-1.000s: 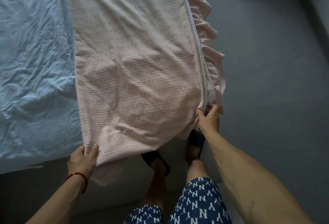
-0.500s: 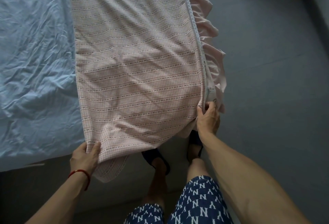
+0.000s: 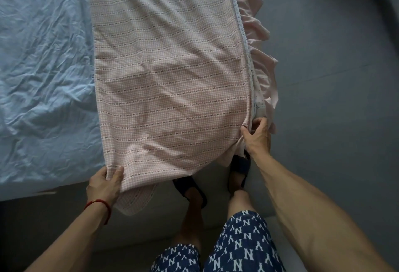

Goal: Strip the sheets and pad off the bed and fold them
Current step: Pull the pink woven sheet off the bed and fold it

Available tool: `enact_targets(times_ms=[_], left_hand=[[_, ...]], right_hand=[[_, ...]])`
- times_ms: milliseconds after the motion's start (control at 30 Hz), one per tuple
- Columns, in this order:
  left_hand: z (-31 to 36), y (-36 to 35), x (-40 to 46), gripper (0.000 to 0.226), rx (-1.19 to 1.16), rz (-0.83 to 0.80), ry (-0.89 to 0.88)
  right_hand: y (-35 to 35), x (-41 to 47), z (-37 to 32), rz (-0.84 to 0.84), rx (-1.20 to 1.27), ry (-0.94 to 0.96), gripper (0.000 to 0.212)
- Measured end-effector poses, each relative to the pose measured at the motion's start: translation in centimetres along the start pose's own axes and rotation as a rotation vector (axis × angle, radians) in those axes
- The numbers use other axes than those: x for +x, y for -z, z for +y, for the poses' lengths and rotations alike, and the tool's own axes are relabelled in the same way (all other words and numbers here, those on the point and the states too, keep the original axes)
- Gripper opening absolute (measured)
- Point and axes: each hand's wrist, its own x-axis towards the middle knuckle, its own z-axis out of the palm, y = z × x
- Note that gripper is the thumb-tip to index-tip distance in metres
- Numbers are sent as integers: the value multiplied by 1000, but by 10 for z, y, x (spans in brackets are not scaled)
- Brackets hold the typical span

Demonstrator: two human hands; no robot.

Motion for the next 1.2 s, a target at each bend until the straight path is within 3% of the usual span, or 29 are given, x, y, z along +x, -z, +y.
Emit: enact_targets(times_ms=[233, 300, 433, 600, 667, 767, 833, 967, 1200], left_hand=[[0, 4, -5, 13, -28, -15, 4], [-1, 6, -5, 14, -23, -18, 4], [-4, 20, -5, 24, 5, -15, 4], [-3, 65, -15, 30, -60, -8, -6], [-8, 79, -14, 38, -95, -66, 37], [-21, 106, -5, 53, -60, -414, 96], [-42, 110, 23, 66, 27, -578, 28], [-33, 115, 18, 60, 105, -443, -46], [-40, 94, -25, 78, -76, -308, 35]], right_hand=[[12, -14, -4, -104, -10, -44, 21], [18, -22, -12, -123, 14, -45, 25], [47, -38, -32, -44, -7, -78, 36], [108, -55, -62, 81, -64, 16, 44], [131, -62, -68, -43, -84, -3, 30], [160, -77, -71, -445, -100, -155, 33], [180, -86, -76, -511, -129, -135, 34], [189, -118, -76, -207, -50, -90, 23], [174, -148, -58, -251, -264, -102, 22]])
